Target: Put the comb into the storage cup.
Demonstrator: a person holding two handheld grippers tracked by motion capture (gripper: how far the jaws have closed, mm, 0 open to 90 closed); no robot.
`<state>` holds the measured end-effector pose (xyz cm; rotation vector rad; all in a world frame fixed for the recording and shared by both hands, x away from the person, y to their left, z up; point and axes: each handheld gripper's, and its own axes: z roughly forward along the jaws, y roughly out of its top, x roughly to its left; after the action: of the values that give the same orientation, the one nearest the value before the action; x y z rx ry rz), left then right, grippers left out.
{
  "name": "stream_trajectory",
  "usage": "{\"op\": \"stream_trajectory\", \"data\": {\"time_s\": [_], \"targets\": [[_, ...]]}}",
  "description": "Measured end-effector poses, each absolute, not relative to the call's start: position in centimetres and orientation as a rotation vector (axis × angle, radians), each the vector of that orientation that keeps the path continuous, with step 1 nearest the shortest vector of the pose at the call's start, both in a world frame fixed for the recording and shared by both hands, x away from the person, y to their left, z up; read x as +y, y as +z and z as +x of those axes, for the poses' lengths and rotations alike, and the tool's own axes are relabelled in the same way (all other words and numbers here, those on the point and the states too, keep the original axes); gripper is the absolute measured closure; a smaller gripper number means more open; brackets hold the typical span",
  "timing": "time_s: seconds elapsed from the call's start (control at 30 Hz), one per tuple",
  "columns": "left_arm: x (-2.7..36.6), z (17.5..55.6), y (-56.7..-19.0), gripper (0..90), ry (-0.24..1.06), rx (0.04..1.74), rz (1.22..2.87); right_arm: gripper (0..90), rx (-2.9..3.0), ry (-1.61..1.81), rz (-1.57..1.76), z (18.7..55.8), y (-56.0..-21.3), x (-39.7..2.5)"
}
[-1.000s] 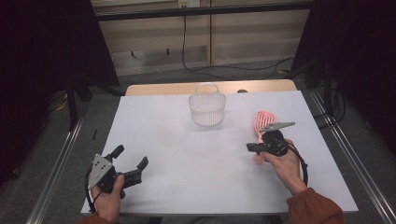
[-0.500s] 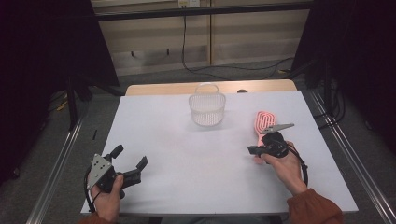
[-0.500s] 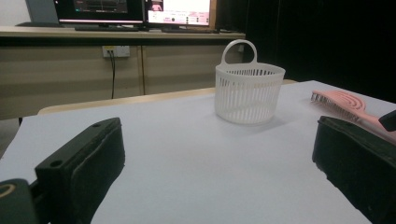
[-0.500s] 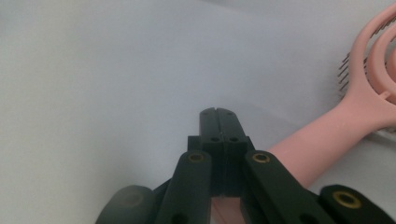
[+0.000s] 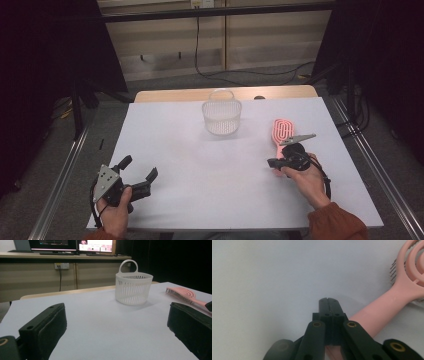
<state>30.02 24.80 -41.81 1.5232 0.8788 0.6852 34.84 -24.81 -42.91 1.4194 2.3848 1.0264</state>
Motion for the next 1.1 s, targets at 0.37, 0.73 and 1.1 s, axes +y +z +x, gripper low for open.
{"op": "stream_trajectory", "data": {"time_s": [0.37, 0.73, 1.1], "targets": [[24.8, 30.0, -41.8, 2.4, 0.680, 0.878, 1.523, 90.0, 2.382, 1.019, 1.428, 34.4, -43.0, -25.5], [24.9, 30.0, -41.8, 2.4, 0.680, 0.877, 1.524, 90.0, 2.393, 1.006, 1.434, 33.9, -42.9, -25.8], [24.8, 30.0, -41.8, 2.4, 0.679, 0.878, 1.522, 90.0, 2.394, 0.991, 1.434, 33.7, -43.0, -25.9]]}}
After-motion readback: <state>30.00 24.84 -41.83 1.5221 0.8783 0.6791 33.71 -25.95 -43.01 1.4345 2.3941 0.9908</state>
